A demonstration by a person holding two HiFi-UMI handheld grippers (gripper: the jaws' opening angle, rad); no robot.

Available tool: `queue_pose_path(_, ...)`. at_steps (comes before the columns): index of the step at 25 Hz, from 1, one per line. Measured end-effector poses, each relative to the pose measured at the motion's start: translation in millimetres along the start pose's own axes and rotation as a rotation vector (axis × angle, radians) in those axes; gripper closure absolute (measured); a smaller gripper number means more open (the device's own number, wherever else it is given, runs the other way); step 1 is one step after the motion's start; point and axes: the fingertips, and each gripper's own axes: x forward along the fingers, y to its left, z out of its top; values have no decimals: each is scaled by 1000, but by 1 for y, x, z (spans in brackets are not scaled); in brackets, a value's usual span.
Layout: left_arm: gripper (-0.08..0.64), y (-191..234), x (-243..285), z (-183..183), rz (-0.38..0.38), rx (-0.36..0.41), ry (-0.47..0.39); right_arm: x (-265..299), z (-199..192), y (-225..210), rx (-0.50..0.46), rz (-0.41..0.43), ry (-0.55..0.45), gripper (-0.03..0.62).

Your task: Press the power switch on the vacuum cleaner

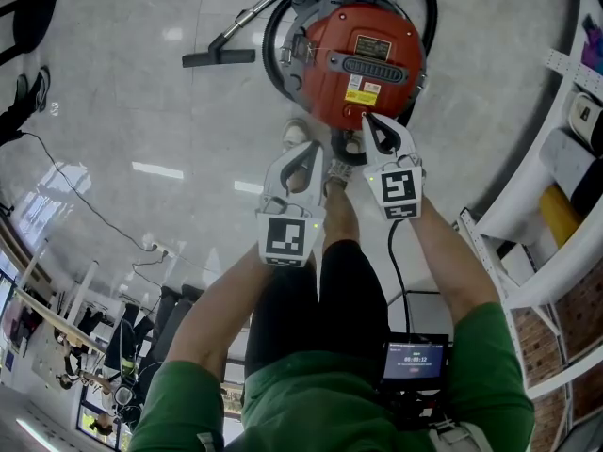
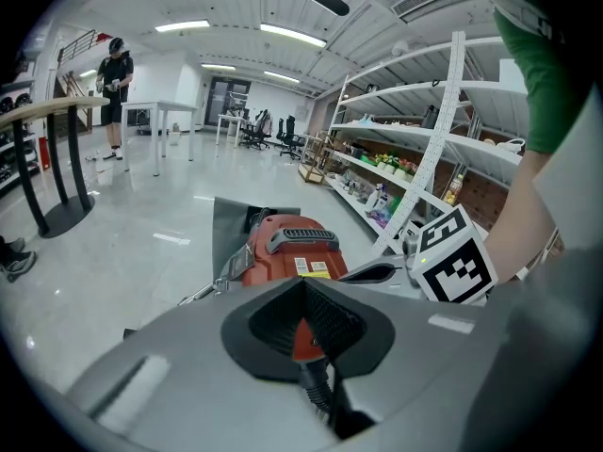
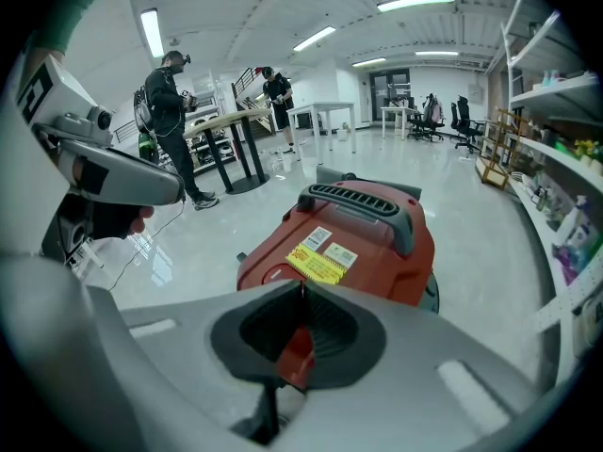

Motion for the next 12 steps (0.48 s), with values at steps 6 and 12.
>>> queue_pose_path(6, 552, 1, 0, 0, 1, 0, 2, 2, -5, -2, 15, 2, 23, 581)
queue_pose_path(12, 552, 5, 0, -3, 5, 1, 7, 3, -6, -1, 13, 5, 22, 581)
